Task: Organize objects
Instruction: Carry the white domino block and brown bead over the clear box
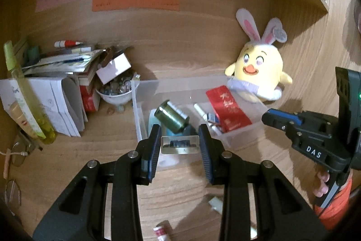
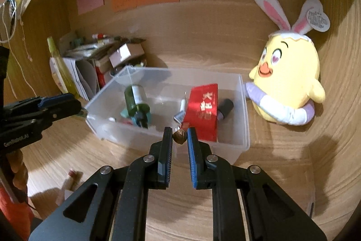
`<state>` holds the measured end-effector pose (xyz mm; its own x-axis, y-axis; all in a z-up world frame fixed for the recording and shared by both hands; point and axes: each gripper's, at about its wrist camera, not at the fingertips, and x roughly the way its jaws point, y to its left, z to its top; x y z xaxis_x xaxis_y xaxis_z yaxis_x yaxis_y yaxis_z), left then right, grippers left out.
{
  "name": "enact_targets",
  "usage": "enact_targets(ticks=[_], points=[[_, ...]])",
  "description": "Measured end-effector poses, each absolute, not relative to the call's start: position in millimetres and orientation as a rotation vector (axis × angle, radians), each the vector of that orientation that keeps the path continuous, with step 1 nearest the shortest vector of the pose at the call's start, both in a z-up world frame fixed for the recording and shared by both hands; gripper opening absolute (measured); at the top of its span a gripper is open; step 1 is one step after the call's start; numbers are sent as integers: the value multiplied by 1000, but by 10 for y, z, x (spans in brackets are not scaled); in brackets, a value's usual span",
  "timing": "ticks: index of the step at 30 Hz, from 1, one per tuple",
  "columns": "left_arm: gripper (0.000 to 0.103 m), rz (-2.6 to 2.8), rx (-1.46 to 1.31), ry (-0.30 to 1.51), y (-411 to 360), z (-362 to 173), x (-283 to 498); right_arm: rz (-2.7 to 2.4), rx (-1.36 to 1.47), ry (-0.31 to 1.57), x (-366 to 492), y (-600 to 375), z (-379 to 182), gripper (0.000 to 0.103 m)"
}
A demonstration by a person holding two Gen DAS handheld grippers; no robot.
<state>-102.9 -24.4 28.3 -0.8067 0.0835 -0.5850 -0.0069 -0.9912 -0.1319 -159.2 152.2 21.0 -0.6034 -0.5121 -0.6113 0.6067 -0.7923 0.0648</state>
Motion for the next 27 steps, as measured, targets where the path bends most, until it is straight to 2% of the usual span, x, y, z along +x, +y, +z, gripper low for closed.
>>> enact_targets(ticks=[13,27], points=[[33,2953,-955,-214,-250,341,-1339,-2400,798,182,-1860,1520,346,12],[33,2890,-1122,-224,-191,-42,-1709,-2305,900,215,-2006,1167,17,12]])
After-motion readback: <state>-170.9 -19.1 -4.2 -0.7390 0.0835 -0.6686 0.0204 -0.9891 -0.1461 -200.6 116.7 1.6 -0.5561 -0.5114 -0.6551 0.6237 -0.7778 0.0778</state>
